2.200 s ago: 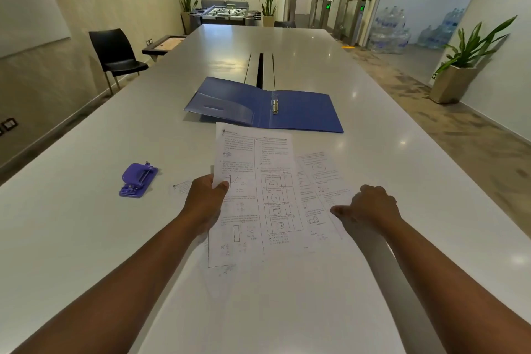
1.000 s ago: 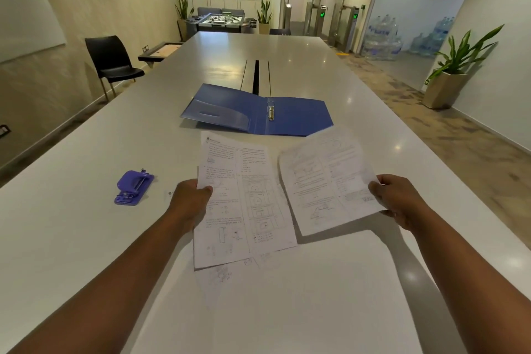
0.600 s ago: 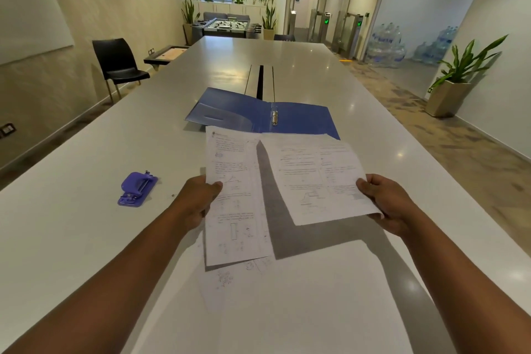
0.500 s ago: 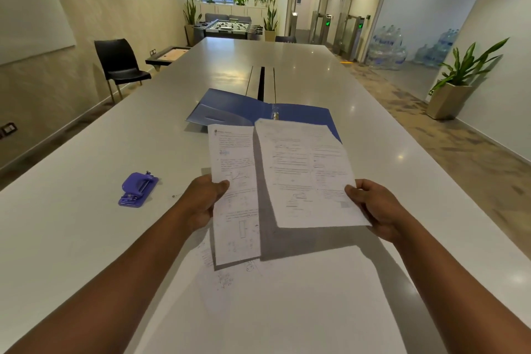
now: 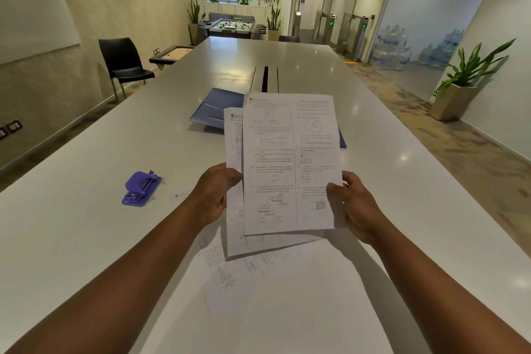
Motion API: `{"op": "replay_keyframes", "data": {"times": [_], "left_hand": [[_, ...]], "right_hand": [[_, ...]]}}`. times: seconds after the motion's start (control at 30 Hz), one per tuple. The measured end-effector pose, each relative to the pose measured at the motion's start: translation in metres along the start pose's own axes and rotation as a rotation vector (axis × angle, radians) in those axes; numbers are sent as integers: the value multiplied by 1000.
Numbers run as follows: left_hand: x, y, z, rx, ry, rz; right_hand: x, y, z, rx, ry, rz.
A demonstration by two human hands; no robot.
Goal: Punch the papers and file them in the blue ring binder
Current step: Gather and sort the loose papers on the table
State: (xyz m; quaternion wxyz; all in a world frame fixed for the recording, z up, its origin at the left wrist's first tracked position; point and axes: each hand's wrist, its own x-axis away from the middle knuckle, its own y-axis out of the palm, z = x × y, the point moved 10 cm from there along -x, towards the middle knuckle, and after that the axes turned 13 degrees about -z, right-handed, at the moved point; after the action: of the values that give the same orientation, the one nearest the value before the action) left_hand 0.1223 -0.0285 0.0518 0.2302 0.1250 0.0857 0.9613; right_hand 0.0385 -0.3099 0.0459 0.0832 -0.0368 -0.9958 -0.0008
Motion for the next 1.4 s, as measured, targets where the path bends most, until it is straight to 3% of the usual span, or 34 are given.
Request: {"op": "replay_keyframes", "data": {"times": [0.23,0.3,0.47,0.77,1.13,1.4], "left_hand": [[8,17,15,71,113,-8],[10,21,22,20,155,-23],[16,14,41,-289,276,139],[28,21,76,-264,457,143],[33,21,69,-252,470,94],[27,18,38,-253,340,56]], "right_hand": [[1,18,-15,13,-122,-37],[3,19,-19,63,-139,-11],[4,25,-31,36,-181,-10],[6,29,-65,-40,-294,-72],[10,36,-69,40,-270,-102],[10,42,-48,71,-215,-129]]}}
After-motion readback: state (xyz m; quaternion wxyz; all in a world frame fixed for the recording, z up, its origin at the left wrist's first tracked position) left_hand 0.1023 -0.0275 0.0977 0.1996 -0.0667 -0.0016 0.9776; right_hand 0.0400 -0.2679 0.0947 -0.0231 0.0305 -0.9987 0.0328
